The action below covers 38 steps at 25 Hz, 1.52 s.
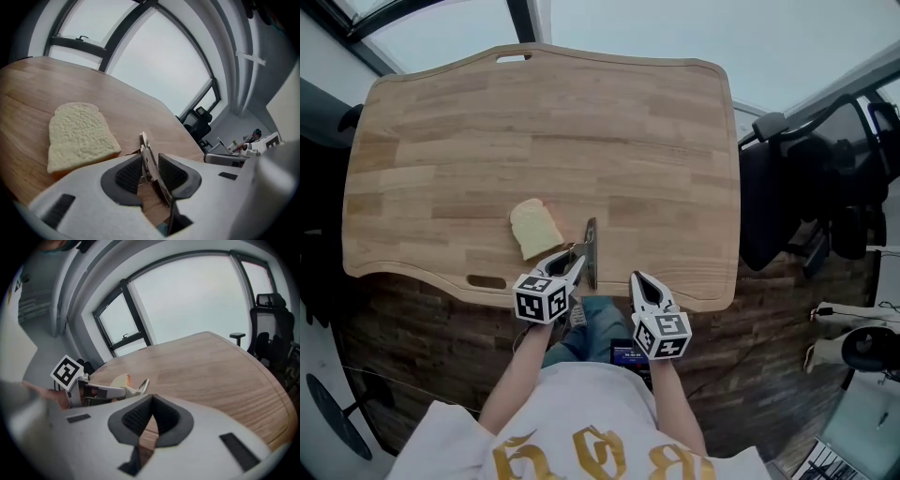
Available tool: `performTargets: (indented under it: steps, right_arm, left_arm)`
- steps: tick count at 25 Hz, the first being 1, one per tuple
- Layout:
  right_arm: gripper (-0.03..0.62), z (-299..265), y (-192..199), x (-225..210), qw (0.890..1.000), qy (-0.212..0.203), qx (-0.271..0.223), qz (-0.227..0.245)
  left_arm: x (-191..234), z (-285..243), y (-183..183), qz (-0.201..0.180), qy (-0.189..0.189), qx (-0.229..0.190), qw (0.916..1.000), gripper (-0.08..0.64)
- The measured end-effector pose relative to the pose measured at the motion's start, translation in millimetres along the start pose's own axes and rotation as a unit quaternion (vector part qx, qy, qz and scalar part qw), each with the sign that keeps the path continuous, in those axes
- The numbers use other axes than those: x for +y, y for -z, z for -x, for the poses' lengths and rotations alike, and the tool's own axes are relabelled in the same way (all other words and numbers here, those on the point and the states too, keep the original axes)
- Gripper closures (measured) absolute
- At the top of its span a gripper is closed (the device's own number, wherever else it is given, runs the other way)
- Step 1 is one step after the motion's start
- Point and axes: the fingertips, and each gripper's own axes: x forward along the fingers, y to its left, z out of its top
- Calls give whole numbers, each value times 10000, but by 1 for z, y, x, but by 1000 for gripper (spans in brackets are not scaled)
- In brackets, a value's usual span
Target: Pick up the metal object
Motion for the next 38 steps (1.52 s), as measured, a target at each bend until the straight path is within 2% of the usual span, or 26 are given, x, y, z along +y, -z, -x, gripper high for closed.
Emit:
performTargets:
  steps: [2,8,12,16,18,23,26,35,38]
  right_arm:
    - [581,-1,-1,-3,10000,-9,13,-60]
    - [581,-5,-3,-7,9992,-207,4,-334]
    - [581,-8,-1,-9,9992,-205,43,-341]
    - [581,-9,-7,-7,9993,-280,-39,-244]
    - [581,-9,-11,-7,9992,-307,-92,-227]
    - [581,-10,-15,-6,9994,-274,-140,-169]
    - [581,-9,-18,-2,9995,-265,-155,-5]
    - [581,-7,-20,2,9996,-217,-168,35]
    - [581,-7,-21,5,9996,-169,-192,90]
  left_arm:
    - [1,-2,1,122,-29,-13,9999,465]
    - [4,-8,-3,177,-105,-4,9998,508]
    - [5,-10,-4,607,-40,-108,9981,515]
    - [6,-9,-5,1145,53,-292,9930,528]
    - [4,-9,-7,1278,89,-382,9910,538]
    - [4,-9,-6,1370,140,-335,9899,540]
    - [-1,-4,-14,1295,201,-378,9907,540]
    - [-11,1,-25,1149,364,-458,9917,540]
    - [-12,5,-28,1284,469,-508,9893,540]
